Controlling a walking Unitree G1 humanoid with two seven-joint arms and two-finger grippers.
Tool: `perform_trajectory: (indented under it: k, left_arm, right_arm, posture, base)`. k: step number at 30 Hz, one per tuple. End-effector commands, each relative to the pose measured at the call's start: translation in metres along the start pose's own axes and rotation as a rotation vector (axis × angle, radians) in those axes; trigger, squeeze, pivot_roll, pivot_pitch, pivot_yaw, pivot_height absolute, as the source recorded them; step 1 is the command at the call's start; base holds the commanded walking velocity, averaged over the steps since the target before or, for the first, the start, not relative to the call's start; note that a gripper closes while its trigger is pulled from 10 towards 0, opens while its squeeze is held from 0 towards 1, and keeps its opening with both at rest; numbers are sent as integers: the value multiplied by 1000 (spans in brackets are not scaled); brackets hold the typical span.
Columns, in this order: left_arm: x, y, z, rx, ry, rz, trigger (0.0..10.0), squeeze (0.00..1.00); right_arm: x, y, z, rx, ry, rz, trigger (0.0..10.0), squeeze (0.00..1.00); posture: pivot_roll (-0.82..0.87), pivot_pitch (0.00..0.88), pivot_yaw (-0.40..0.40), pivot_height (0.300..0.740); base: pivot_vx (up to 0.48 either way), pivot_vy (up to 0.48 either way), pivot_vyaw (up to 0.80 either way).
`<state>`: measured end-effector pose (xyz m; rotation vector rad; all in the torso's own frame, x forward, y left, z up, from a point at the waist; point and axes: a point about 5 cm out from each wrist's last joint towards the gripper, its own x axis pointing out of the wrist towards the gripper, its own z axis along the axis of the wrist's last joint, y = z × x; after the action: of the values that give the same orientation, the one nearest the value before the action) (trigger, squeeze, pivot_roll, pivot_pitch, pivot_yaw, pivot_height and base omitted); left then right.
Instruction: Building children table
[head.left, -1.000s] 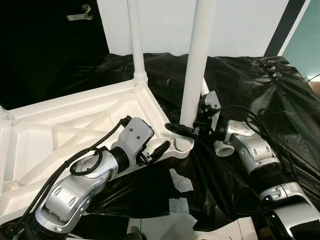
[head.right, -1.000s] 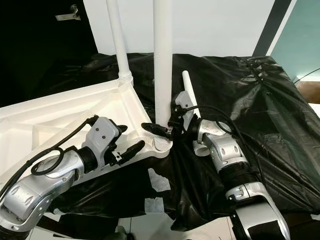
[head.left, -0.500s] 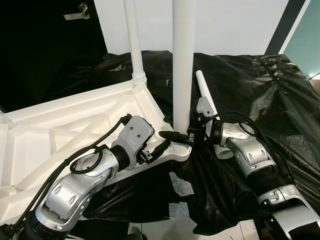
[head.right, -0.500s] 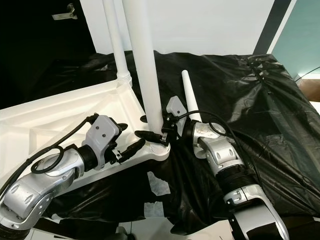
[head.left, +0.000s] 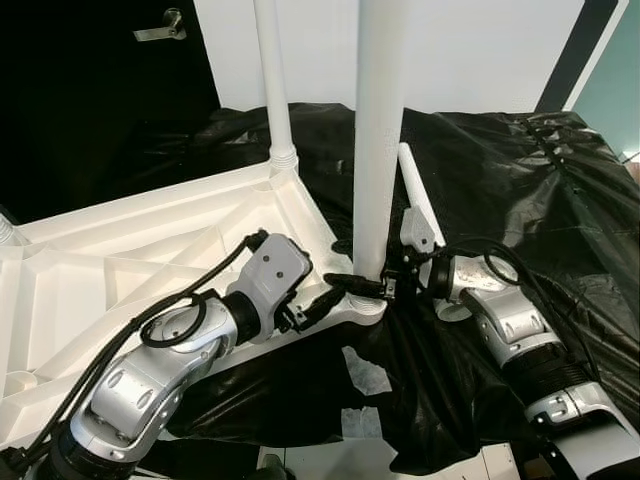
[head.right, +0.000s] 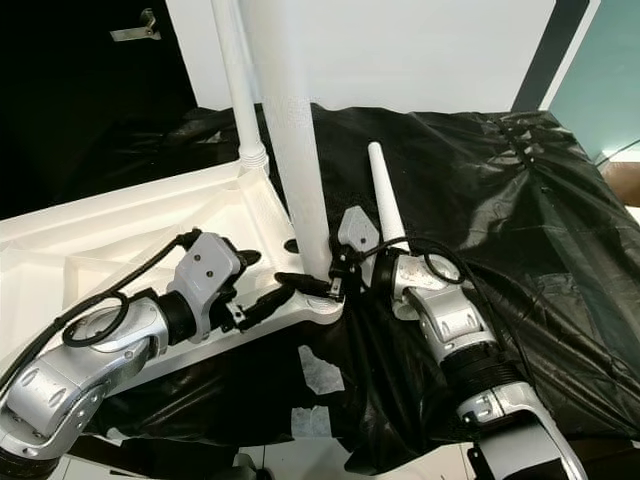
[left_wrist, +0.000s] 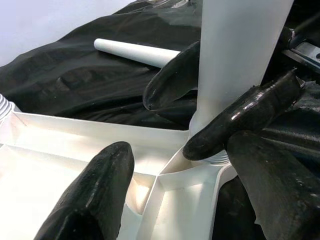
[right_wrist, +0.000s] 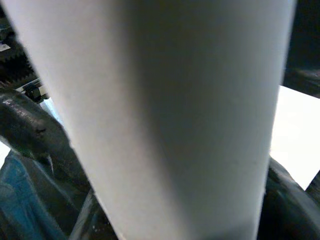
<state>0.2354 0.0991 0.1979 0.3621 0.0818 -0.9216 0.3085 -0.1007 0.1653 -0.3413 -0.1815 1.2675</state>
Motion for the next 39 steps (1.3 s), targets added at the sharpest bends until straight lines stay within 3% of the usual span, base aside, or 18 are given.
perform_trajectory:
  k: [1,6,8,15,24,29,34,36,39]
  left_arm:
    - [-2,0,2,8,-3,-1,10000,0]
    - [-3,1,3,8,-2,0,10000,0]
    - [-3,2,4,13,-3,-2,10000,0]
    - [-1,3,5,17,-7,-2,10000,0]
    - [-1,4,6,16,-14,6,10000,0]
    - [-1,2,6,5,-19,18,10000,0]
    - [0,1,6,2,-23,20,10000,0]
    - [1,3,6,0,-27,32,10000,0]
    - [3,5,6,-1,-32,43,10000,0]
  right_arm:
    - [-9,17,-35,116,139,34,10000,0]
    - [-9,18,-35,135,110,24,10000,0]
    - [-7,9,-31,272,95,-27,10000,0]
    - [-6,-8,-25,403,141,-42,10000,0]
    - [-5,-11,-23,324,155,-58,10000,0]
    - [2,-17,-21,272,127,-300,10000,0]
    - [4,-18,-20,262,120,-394,10000,0]
    - [11,-12,-19,272,95,-585,10000,0]
    - [15,-8,-18,289,96,-744,10000,0]
  posture:
    - [133,69,18,740]
    - [133,71,22,740]
    - [133,71,26,740]
    - [127,68,23,740]
    - [131,64,13,740]
    - [133,66,9,740]
    - [132,70,6,740]
    - [127,70,5,740]
    - [125,66,7,740]
  base:
    - [0,0,0]
    - [0,0,0]
    - [0,0,0]
    - [0,0,0]
    - [0,0,0]
    - [0,0,0]
    - [0,0,0]
    - [0,0,0]
    - [0,0,0]
